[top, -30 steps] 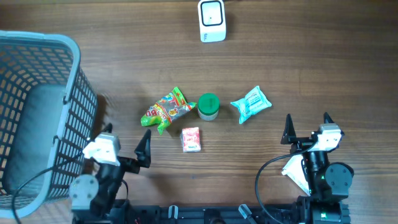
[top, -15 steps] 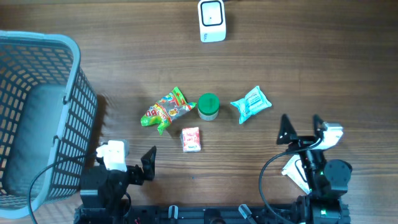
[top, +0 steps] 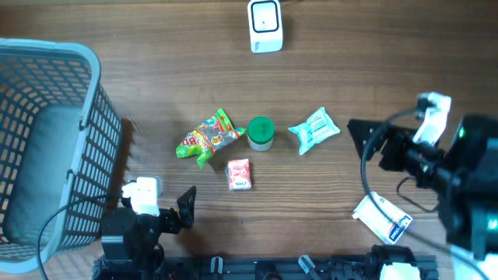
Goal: Scan the item barcode
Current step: 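Reach right gripper forward and grasp the light-blue wipes pack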
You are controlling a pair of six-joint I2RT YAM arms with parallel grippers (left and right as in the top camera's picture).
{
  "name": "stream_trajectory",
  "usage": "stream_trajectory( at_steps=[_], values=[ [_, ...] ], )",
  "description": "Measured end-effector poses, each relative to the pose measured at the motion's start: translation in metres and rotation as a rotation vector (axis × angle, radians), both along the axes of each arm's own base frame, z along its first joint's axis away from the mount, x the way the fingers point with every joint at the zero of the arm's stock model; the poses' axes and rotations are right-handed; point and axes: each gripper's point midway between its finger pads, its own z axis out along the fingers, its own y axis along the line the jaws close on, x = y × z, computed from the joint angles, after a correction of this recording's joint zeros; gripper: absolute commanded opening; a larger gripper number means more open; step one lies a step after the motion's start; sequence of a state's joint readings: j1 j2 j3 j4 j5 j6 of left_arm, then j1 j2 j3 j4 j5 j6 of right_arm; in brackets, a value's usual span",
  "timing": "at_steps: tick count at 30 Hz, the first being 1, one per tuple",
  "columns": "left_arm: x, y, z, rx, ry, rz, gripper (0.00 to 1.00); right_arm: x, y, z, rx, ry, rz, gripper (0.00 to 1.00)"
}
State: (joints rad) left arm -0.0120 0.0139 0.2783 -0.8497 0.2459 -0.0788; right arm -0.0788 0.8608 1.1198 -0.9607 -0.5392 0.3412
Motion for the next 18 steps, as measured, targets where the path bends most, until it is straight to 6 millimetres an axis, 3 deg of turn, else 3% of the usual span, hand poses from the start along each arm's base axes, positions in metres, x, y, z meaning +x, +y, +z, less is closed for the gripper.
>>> stream_trajectory(
  at_steps=[5,7,12,16,18],
  values=[
    [0.0,0.0,0.0,0.0,0.0,0.0,1.0,0.021,0.006,-0.027,0.064,0.182,0.022,0.94],
    [0.0,0.0,0.0,0.0,0.0,0.0,1.0,0.034,0.005,-0.048,0.088,0.283,0.006,0.92],
    [0.0,0.0,0.0,0.0,0.0,0.0,1.0,0.068,0.014,-0.141,0.099,0.663,-0.165,0.97],
    [0.0,0.0,0.0,0.0,0.0,0.0,1.0,0.085,0.031,-0.197,0.13,0.847,-0.279,0.93],
    [0.0,0.0,0.0,0.0,-0.001,0.0,1.0,0.094,0.038,-0.223,0.157,0.912,-0.351,0.85]
  ],
)
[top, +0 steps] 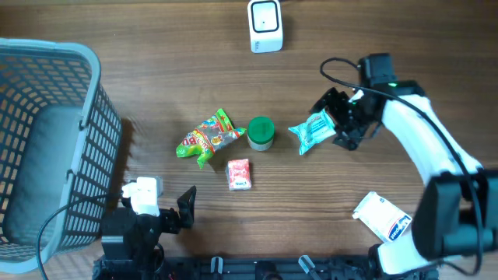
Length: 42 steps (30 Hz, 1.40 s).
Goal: Scan the item barcode
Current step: 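Reach right gripper forward and grasp the light-blue wipes pack, then lift wipes pack with right gripper and hold it before the white scanner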
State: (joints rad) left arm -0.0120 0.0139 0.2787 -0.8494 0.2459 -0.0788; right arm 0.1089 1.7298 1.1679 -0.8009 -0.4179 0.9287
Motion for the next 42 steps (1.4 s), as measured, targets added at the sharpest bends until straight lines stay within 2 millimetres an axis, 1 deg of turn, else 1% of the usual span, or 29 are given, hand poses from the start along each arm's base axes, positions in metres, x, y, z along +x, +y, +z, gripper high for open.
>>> stream_trajectory(
  at_steps=[2,3,5,9,10,13,14,15,17,19,20,22,23,24,27,29,34,35,37,38,39,41,42],
  values=[
    [0.0,0.0,0.0,0.0,0.0,0.0,1.0,0.013,0.006,-0.011,0.011,0.001,-0.054,0.82],
    [0.0,0.0,0.0,0.0,0.0,0.0,1.0,0.018,0.008,-0.016,0.018,0.008,-0.083,0.82],
    [0.0,0.0,0.0,0.0,0.0,0.0,1.0,0.023,0.01,-0.023,0.022,0.029,-0.141,0.82],
    [0.0,0.0,0.0,0.0,0.001,0.0,1.0,0.028,0.005,-0.025,0.002,0.037,-0.221,0.82],
    [0.0,0.0,0.0,0.0,0.001,0.0,1.0,0.031,0.007,-0.025,0.001,0.024,-0.226,0.82],
    [0.0,0.0,0.0,0.0,0.001,0.0,1.0,0.036,0.022,-0.024,-0.015,-0.016,-0.205,0.82],
    [0.0,0.0,0.0,0.0,0.001,0.0,1.0,0.037,0.027,-0.025,-0.023,-0.025,-0.197,0.78],
    [0.0,0.0,0.0,0.0,0.001,0.0,1.0,0.036,0.036,-0.029,-0.038,-0.032,-0.18,0.7],
    [0.0,0.0,0.0,0.0,0.001,0.0,1.0,0.033,0.043,-0.035,-0.084,-0.03,-0.189,0.56],
    [0.0,0.0,0.0,0.0,0.001,0.0,1.0,0.031,0.04,-0.039,-0.115,-0.011,-0.213,0.41],
    [0.0,0.0,0.0,0.0,0.0,0.0,1.0,0.027,0.037,-0.042,-0.133,0.009,-0.222,0.3],
    [0.0,0.0,0.0,0.0,0.001,0.0,1.0,0.021,0.032,-0.044,-0.164,0.038,-0.223,0.19],
    [0.0,0.0,0.0,0.0,0.0,0.0,1.0,0.011,0.026,-0.047,-0.201,0.072,-0.213,0.09],
    [0.0,0.0,0.0,0.0,0.001,0.0,1.0,0.007,0.023,-0.048,-0.219,0.085,-0.206,0.05],
    [0.0,0.0,0.0,0.0,0.001,0.0,1.0,-0.005,0.017,-0.051,-0.26,0.119,-0.177,0.05],
    [0.0,0.0,0.0,0.0,0.001,0.0,1.0,-0.008,0.015,-0.052,-0.272,0.13,-0.168,0.04],
    [0.0,0.0,0.0,0.0,0.001,0.0,1.0,-0.01,0.014,-0.051,-0.285,0.105,-0.064,0.04],
    [0.0,0.0,0.0,0.0,0.001,0.0,1.0,-0.011,0.014,-0.05,-0.291,0.101,-0.028,0.15],
    [0.0,0.0,0.0,0.0,0.0,0.0,1.0,-0.015,0.013,-0.048,-0.301,0.091,0.04,0.55],
    [0.0,0.0,0.0,0.0,0.001,0.0,1.0,-0.018,0.012,-0.045,-0.306,0.094,0.063,0.99],
    [0.0,0.0,0.0,0.0,0.001,0.0,1.0,-0.023,0.01,-0.039,-0.312,0.092,0.1,0.99],
    [0.0,0.0,0.0,0.0,0.001,0.0,1.0,-0.018,0.012,-0.025,-0.306,0.051,0.122,0.99],
    [0.0,0.0,0.0,0.0,0.0,0.0,1.0,-0.012,0.014,-0.017,-0.302,0.018,0.139,1.0]
  ],
)
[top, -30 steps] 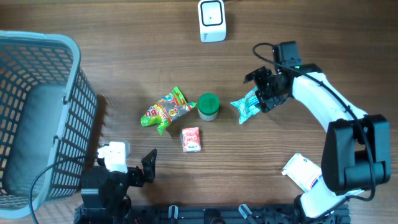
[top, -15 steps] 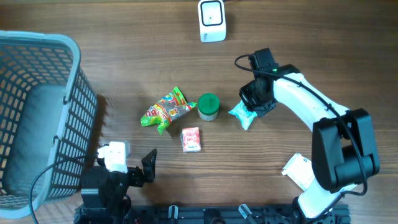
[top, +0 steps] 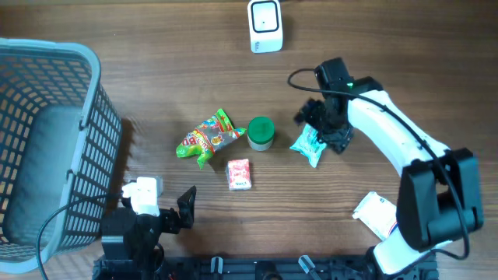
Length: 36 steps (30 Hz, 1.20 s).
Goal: Scan the item barcode
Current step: 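Lift wipes pack with right gripper and hold it before the white scanner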
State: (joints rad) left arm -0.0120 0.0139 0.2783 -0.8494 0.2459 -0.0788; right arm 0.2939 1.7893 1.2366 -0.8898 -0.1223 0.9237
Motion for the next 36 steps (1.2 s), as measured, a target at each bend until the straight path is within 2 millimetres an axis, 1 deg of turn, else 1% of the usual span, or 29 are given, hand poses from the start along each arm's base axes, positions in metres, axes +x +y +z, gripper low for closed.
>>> stream_trajectory(
  at_steps=[2,6,8,9,10,11,12,14,15,16,17,18,19,21,24,27,28,30,32,33,34,36],
  values=[
    [0.0,0.0,0.0,0.0,0.0,0.0,1.0,0.008,0.002,0.008,0.006,-0.04,0.025,1.0],
    [0.0,0.0,0.0,0.0,0.0,0.0,1.0,0.008,0.001,0.003,-0.047,-0.049,0.054,1.0],
    [0.0,0.0,0.0,0.0,0.0,0.0,1.0,0.008,0.005,-0.011,-0.065,-0.024,0.071,0.99],
    [0.0,0.0,0.0,0.0,0.0,0.0,1.0,0.006,0.007,-0.021,-0.076,-0.001,0.078,0.98],
    [0.0,0.0,0.0,0.0,0.0,0.0,1.0,0.004,0.006,-0.031,-0.086,0.022,0.08,0.97],
    [0.0,0.0,0.0,0.0,0.0,0.0,1.0,0.005,0.006,-0.037,-0.093,0.031,0.079,0.94],
    [0.0,0.0,0.0,0.0,0.0,0.0,1.0,0.006,0.005,-0.039,-0.099,0.03,0.079,0.9],
    [0.0,0.0,0.0,0.0,0.0,0.0,1.0,0.007,0.001,-0.039,-0.122,0.022,0.074,0.73],
    [0.0,0.0,0.0,0.0,0.0,0.0,1.0,0.008,-0.001,-0.04,-0.134,0.022,0.068,0.61],
    [0.0,0.0,0.0,0.0,0.0,0.0,1.0,0.007,-0.003,-0.042,-0.147,0.029,0.07,0.42],
    [0.0,0.0,0.0,0.0,0.0,0.0,1.0,0.003,-0.007,-0.045,-0.165,0.047,0.072,0.3],
    [0.0,0.0,0.0,0.0,0.0,0.0,1.0,0.001,-0.009,-0.049,-0.18,0.063,0.074,0.22],
    [0.0,0.0,0.0,0.0,0.0,0.0,1.0,0.001,-0.009,-0.048,-0.182,0.068,0.071,0.17],
    [0.0,0.0,0.0,0.0,0.0,0.0,1.0,0.002,-0.009,-0.045,-0.183,0.071,0.067,0.05],
    [0.0,0.0,0.0,0.0,0.0,0.0,1.0,0.002,-0.006,-0.043,-0.17,0.07,0.1,0.04],
    [0.0,0.0,0.0,0.0,0.0,0.0,1.0,0.004,0.007,-0.04,-0.089,0.075,0.177,0.04],
    [0.0,0.0,0.0,0.0,0.0,0.0,1.0,0.005,0.011,-0.038,-0.058,0.077,0.195,0.04],
    [0.0,0.0,0.0,0.0,0.0,0.0,1.0,0.007,0.013,-0.03,-0.024,0.085,0.203,0.04],
    [0.0,0.0,0.0,0.0,0.0,0.0,1.0,0.009,0.01,-0.019,0.01,0.091,0.198,0.04],
    [0.0,0.0,0.0,0.0,0.0,0.0,1.0,0.009,0.006,-0.005,0.049,0.09,0.194,0.04],
    [0.0,0.0,0.0,0.0,0.0,0.0,1.0,0.006,0.004,0.006,0.084,0.098,0.187,0.05],
    [0.0,0.0,0.0,0.0,0.0,0.0,1.0,-0.008,0.006,0.025,0.163,0.131,0.174,0.04]
  ],
)
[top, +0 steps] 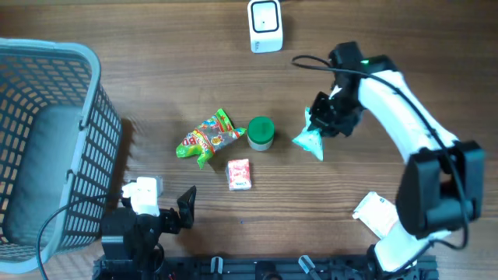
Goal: Scan the item barcode
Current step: 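Lift wipes pack with right gripper and hold it before the white scanner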
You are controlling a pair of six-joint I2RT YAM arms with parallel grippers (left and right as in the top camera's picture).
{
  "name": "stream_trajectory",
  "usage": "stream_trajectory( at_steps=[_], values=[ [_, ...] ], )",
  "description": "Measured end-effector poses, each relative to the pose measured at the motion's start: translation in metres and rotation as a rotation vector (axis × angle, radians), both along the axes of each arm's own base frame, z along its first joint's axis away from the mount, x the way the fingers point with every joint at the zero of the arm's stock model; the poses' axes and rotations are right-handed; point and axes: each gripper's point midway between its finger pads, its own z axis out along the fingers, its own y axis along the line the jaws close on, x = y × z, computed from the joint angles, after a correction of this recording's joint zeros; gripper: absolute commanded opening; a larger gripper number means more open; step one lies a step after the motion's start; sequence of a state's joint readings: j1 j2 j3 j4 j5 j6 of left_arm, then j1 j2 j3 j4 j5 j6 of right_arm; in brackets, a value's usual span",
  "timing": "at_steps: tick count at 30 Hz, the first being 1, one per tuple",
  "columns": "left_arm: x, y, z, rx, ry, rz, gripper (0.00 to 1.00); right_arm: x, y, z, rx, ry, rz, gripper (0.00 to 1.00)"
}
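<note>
A light blue snack packet hangs tilted, seen edge-on, right of the table's middle. My right gripper is shut on its upper end, with the arm reaching in from the right. The white barcode scanner stands at the far edge, up and to the left of the packet. My left gripper rests open at the near edge with nothing in it.
A green-lidded jar stands just left of the packet, with a colourful candy bag and a small red packet beyond it. A grey basket fills the left side. A white box lies at the near right.
My right gripper was down over the blue packet lying on the table. Now it holds the packet, which has turned edge-on and sits slightly higher and further right. The left arm is unchanged.
My right arm was folded back at the right edge while the blue packet lay flat beside the jar. Then the gripper was at the packet's right side, then on top of it with the packet shifted. Now the packet is gripped and tilted up.
</note>
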State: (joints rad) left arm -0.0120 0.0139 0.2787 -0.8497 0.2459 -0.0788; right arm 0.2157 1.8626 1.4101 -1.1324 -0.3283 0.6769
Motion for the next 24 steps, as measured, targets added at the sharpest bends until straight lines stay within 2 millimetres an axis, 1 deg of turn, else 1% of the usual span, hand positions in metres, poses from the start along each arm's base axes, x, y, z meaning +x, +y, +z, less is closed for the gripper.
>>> stream_trajectory(
  at_steps=[1,2,3,7,8,10,15,19,24],
  values=[
    [0.0,0.0,0.0,0.0,0.0,0.0,1.0,-0.009,0.005,0.015,0.065,0.026,-0.012,0.04],
    [0.0,0.0,0.0,0.0,0.0,0.0,1.0,-0.027,0.01,0.025,0.11,0.103,-0.017,0.05],
    [0.0,0.0,0.0,0.0,0.001,0.0,1.0,-0.05,0.014,0.034,0.148,0.21,-0.027,0.05],
    [0.0,0.0,0.0,0.0,0.0,0.0,1.0,-0.088,0.023,0.056,0.218,0.406,-0.061,0.05],
    [0.0,0.0,0.0,0.0,0.0,0.0,1.0,-0.094,0.026,0.061,0.237,0.44,-0.072,0.05],
    [0.0,0.0,0.0,0.0,0.0,0.0,1.0,-0.097,0.031,0.067,0.275,0.469,-0.085,0.05],
    [0.0,0.0,0.0,0.0,0.0,0.0,1.0,-0.094,0.049,0.083,0.41,0.495,-0.117,0.05],
    [0.0,0.0,0.0,0.0,0.0,0.0,1.0,-0.091,0.06,0.093,0.487,0.521,-0.154,0.04],
    [0.0,0.0,0.0,0.0,0.0,0.0,1.0,-0.084,0.077,0.116,0.65,0.555,-0.199,0.04]
  ],
)
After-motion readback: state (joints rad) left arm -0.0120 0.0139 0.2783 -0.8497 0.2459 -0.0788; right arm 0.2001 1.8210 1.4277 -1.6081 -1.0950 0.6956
